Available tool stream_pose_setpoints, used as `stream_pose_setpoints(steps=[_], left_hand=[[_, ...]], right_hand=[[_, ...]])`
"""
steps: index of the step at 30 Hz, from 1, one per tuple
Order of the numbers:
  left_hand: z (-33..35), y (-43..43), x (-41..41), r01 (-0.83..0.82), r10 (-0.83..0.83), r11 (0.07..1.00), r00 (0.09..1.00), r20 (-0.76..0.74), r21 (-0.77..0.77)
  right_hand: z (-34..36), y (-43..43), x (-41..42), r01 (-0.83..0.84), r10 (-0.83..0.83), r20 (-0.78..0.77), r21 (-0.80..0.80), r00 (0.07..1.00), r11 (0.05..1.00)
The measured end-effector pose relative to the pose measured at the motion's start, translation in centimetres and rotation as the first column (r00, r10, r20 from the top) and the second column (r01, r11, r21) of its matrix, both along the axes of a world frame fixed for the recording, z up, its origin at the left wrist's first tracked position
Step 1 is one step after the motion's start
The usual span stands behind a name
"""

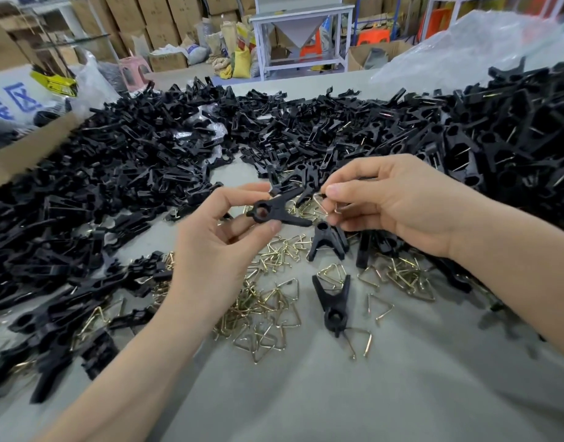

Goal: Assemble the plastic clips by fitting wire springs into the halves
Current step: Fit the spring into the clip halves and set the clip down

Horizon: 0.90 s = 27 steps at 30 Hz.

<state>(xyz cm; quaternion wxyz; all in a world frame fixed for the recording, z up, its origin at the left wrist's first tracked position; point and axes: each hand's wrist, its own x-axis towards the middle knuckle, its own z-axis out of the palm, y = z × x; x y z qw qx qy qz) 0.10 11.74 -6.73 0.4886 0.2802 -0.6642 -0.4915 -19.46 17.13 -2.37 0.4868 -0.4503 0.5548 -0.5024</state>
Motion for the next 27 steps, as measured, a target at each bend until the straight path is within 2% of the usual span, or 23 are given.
stream_pose_setpoints(steps=[2,4,7,9,15,21,27], left_hand=[[0.0,0.1,0.0,0.01,-0.01,1.0,1.0,-0.011,0.011],[0.1,0.2,-0.1,0.017,-0.016,1.0,0.999,-0.034,0.014],[0.0,0.4,-0.2,0.013,-0.014,1.0,0.998,-0.059,-0.001],[0.0,0.4,-0.2,0.018,-0.019,1.0,0.997,-0.073,-0.005],[-0.1,0.3,-0.2,0.013,-0.015,1.0,0.996,-0.091,-0.023],[-0.3,0.5,-0.3,0.054,-0.056,0.997,0.998,-0.038,-0.05],[-0.3,0.7,-0.3,0.072,-0.074,0.995,0.997,-0.032,-0.068]], right_hand=[[0.0,0.0,0.4,0.023,-0.025,0.048,0.034,0.999,0.999],[-0.2,0.0,1.0,0.045,-0.054,0.157,0.06,0.986,0.997],[-0.6,0.1,2.1,0.068,-0.096,0.35,0.091,0.932,0.993],[-0.8,0.2,2.6,0.098,-0.131,0.413,0.099,0.901,0.99],[-0.6,0.2,2.7,0.227,-0.257,0.428,0.12,0.866,0.966],[-1.0,0.3,3.5,0.256,-0.304,0.407,0.171,0.861,0.952],[-1.4,0.6,4.4,0.263,-0.327,0.456,0.201,0.828,0.944]])
